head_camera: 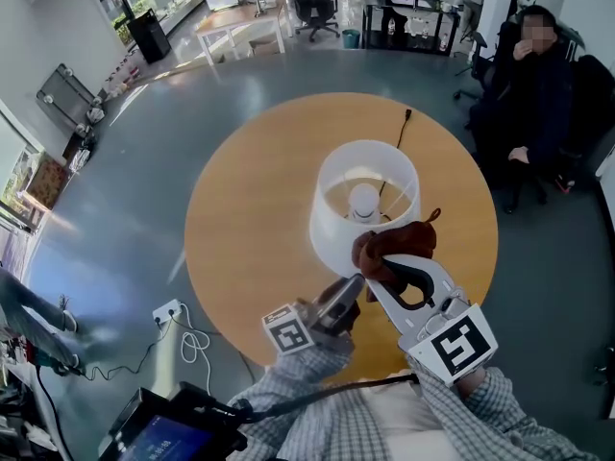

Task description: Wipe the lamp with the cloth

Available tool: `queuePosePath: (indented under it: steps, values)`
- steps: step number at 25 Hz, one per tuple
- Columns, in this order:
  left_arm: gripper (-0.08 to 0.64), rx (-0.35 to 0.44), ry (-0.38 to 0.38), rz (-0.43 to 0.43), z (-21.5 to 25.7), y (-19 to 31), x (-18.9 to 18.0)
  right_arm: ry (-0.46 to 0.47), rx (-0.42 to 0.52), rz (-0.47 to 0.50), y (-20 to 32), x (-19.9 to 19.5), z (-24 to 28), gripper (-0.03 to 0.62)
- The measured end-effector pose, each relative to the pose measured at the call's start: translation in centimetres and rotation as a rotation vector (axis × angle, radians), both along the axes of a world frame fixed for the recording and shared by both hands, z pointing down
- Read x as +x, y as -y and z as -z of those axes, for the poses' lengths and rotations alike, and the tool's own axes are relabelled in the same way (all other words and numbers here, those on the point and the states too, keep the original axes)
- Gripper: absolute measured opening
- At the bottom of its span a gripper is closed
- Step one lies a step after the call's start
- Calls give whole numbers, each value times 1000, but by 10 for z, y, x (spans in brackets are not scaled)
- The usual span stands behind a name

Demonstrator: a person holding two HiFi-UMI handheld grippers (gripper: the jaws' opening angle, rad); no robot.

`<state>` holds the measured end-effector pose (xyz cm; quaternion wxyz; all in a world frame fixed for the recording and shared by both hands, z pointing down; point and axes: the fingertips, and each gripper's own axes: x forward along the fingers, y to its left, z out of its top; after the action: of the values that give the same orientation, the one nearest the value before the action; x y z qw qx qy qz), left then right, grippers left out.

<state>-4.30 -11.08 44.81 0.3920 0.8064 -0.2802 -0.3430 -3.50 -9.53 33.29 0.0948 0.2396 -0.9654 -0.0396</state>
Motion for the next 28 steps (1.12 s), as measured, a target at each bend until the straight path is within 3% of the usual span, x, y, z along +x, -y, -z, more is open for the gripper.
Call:
queuePosePath:
  steps: [6,15,24,28]
  values:
    - [97,-2,5,4,1,2,1,-274,172,53,-15,-21,-21,64]
    - [97,1,15,4,-1,5,4,-471,327,258,-43,-74,-26,64]
    - [97,3,18,5,-5,5,2,-833,726,367,-27,-93,-10,63]
    - [97,6,17,11,-4,6,2,-991,900,353,-9,-106,-3,63]
